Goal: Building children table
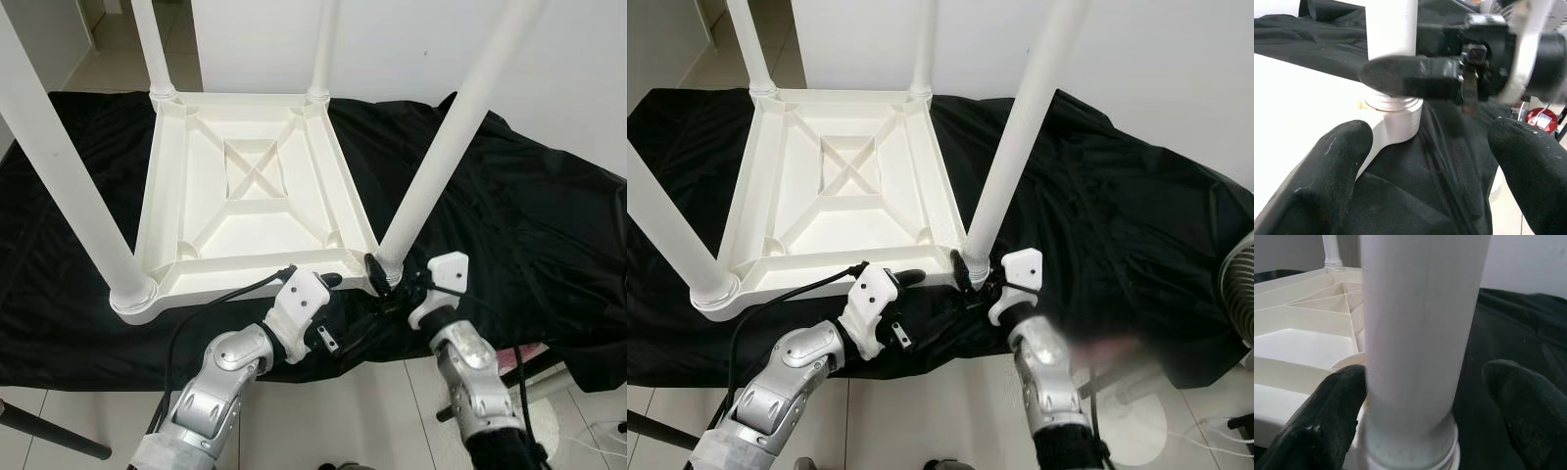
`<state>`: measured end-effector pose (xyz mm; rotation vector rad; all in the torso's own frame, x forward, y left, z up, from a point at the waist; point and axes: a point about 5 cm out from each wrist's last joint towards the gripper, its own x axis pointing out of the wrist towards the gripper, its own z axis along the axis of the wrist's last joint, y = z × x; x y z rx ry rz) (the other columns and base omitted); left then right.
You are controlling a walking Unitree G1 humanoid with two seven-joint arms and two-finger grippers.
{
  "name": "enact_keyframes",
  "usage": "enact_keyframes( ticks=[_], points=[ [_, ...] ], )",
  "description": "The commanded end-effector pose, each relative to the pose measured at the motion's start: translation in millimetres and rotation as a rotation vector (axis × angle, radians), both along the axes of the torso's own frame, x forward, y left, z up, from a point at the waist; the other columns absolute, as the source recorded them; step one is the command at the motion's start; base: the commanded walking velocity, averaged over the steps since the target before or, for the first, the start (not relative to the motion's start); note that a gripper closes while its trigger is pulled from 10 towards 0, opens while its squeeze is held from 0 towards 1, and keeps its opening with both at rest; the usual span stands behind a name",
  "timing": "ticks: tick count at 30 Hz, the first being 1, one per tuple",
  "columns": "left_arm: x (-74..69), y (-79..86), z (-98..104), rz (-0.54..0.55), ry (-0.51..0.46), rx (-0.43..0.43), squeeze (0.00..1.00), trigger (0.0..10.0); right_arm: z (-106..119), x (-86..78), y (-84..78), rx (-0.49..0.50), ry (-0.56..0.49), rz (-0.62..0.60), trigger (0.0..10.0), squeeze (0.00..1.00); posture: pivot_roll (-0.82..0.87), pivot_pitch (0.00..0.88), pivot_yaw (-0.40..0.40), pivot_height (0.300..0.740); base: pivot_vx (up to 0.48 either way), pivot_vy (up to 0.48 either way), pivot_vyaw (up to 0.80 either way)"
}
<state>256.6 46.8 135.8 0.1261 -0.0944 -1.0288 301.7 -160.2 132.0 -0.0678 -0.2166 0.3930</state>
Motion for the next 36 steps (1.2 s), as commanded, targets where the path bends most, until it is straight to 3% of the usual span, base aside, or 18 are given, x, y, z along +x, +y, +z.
enact_keyframes(
  ticks=[1, 6, 8, 9, 10, 20, 21, 22, 23, 26, 30, 33, 36],
  points=[
    [-0.9, -2.6, 1, 0.009, -0.021, 0.011, 0.00, 10.0, -3, 2.6, -1.1, -0.044, 0.012, 0.043, 10.0, 0.00, -0.04, 0.086, -0.069, 0.740, 0.000, 0.000, 0.00],
    [-0.8, -3.3, 1, 0.007, -0.024, 0.015, 0.00, 10.0, -2, 5.1, -1.1, -0.064, 0.012, 0.067, 10.0, 0.00, -0.04, 0.085, -0.069, 0.740, 0.000, 0.000, 0.00],
    [-0.6, -3.3, 1, 0.010, -0.028, 0.019, 0.00, 10.0, 0, 11.4, -1.5, -0.115, 0.016, 0.129, 1.1, 0.00, -0.03, 0.083, -0.075, 0.740, 0.000, 0.000, 0.00],
    [-0.6, -3.3, 1, 0.010, -0.028, 0.019, 0.00, 10.0, 0, 11.4, -1.5, -0.115, 0.016, 0.129, 1.1, 0.00, -0.03, 0.083, -0.075, 0.740, 0.000, 0.000, 0.00],
    [-0.5, -2.8, 1, 0.014, -0.030, 0.020, 0.00, 10.0, 0, 13.6, -2.4, -0.138, 0.028, 0.159, 0.0, 0.00, -0.03, 0.082, -0.078, 0.740, 0.000, 0.000, 0.00],
    [-1.0, -1.3, 0, 0.030, -0.033, 0.024, 0.00, 10.0, -6, 14.6, -8.0, -0.153, 0.063, 0.207, 0.0, 0.00, -0.02, 0.083, -0.084, 0.740, 0.000, 0.000, 0.00],
    [-1.4, -1.1, 0, 0.030, -0.034, 0.025, 0.00, 10.0, -6, 14.0, -9.3, -0.141, 0.066, 0.192, 2.4, 0.00, -0.02, 0.086, -0.085, 0.740, 0.000, 0.000, 0.00],
    [-1.4, -1.1, 0, 0.030, -0.034, 0.025, 0.00, 10.0, -6, 14.0, -9.3, -0.141, 0.066, 0.192, 2.4, 0.00, -0.02, 0.086, -0.085, 0.740, 0.000, 0.000, 0.00],
    [-1.8, -0.8, 0, 0.030, -0.033, 0.025, 0.00, 10.0, -6, 13.5, -10.0, -0.126, 0.070, 0.181, 10.0, 0.00, -0.02, 0.088, -0.083, 0.740, 0.000, 0.000, 0.00],
    [-2.5, -0.3, 0, 0.030, -0.033, 0.027, 0.00, 10.0, -6, 11.0, -9.9, -0.084, 0.073, 0.159, 10.0, 0.00, -0.02, 0.089, -0.081, 0.740, 0.000, 0.000, 0.00],
    [-2.5, -0.9, -1, 0.026, -0.027, 0.028, 0.00, 10.0, -4, 10.0, -8.5, 0.004, 0.079, -0.008, 10.0, 0.00, -0.03, 0.090, -0.075, 0.740, 0.000, 0.000, 0.00],
    [-2.3, -1.4, -2, 0.025, -0.026, 0.028, 0.00, 10.0, -4, 9.6, -7.8, 0.024, 0.084, -0.061, 10.0, 0.00, -0.03, 0.090, -0.075, 0.740, 0.000, 0.000, 0.00],
    [-1.9, -2.3, -2, 0.022, -0.026, 0.029, 0.00, 10.0, -4, 6.5, 0.7, 0.093, 0.100, -0.175, 10.0, 0.00, -0.04, 0.091, -0.073, 0.740, 0.000, 0.000, 0.00]
  ],
)
